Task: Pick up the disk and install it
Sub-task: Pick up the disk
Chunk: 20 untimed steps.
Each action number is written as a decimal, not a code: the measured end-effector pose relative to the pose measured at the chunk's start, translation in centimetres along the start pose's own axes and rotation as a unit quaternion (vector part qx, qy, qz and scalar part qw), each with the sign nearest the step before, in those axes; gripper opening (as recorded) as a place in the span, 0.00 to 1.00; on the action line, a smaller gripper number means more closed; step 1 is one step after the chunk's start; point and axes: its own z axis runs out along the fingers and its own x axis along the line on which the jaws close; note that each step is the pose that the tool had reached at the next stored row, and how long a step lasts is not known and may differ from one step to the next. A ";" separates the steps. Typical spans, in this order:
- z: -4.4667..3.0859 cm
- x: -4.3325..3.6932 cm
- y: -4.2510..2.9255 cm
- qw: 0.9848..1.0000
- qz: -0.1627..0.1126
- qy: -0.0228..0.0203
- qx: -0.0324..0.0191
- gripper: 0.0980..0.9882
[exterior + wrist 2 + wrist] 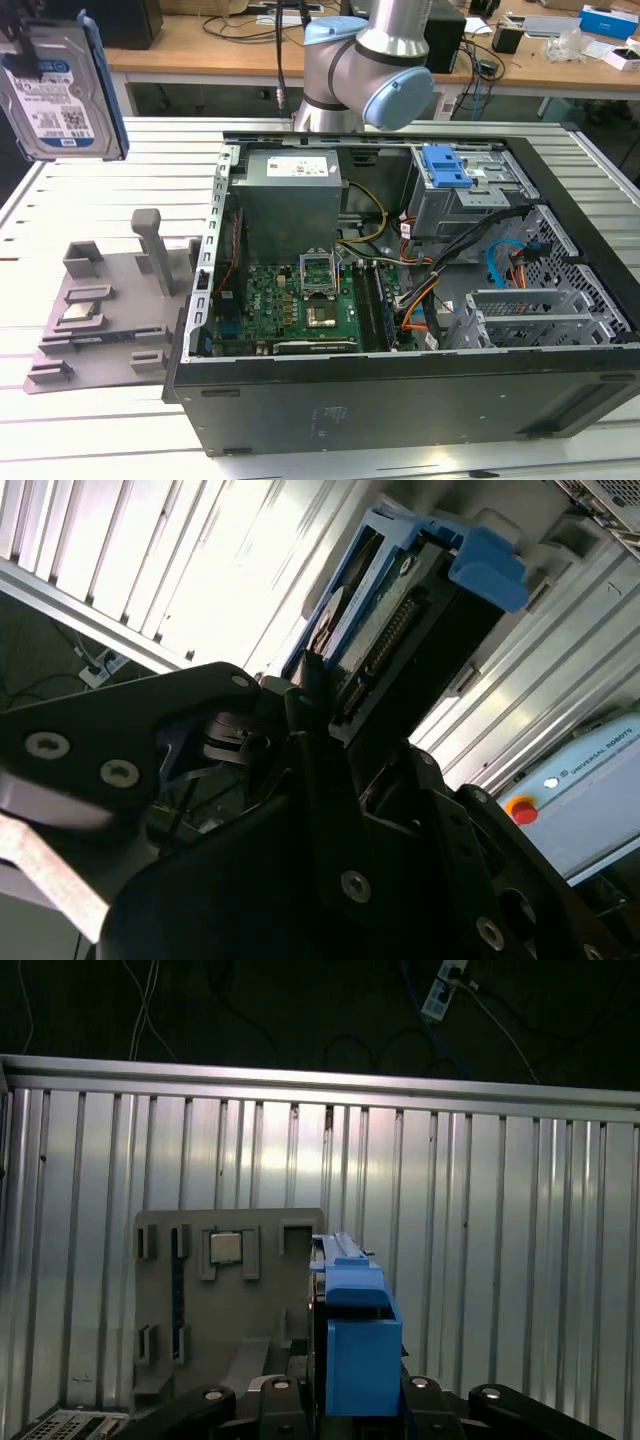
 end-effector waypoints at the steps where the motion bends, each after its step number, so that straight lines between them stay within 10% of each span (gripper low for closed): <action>1: -0.34 -0.01 0.01 1.000 0.000 0.000 0.000 0.30; 12: -1.31 -0.03 -0.31 1.000 0.000 0.000 0.000 0.30; 20: -1.45 0.15 -3.59 1.000 0.000 0.000 0.000 0.30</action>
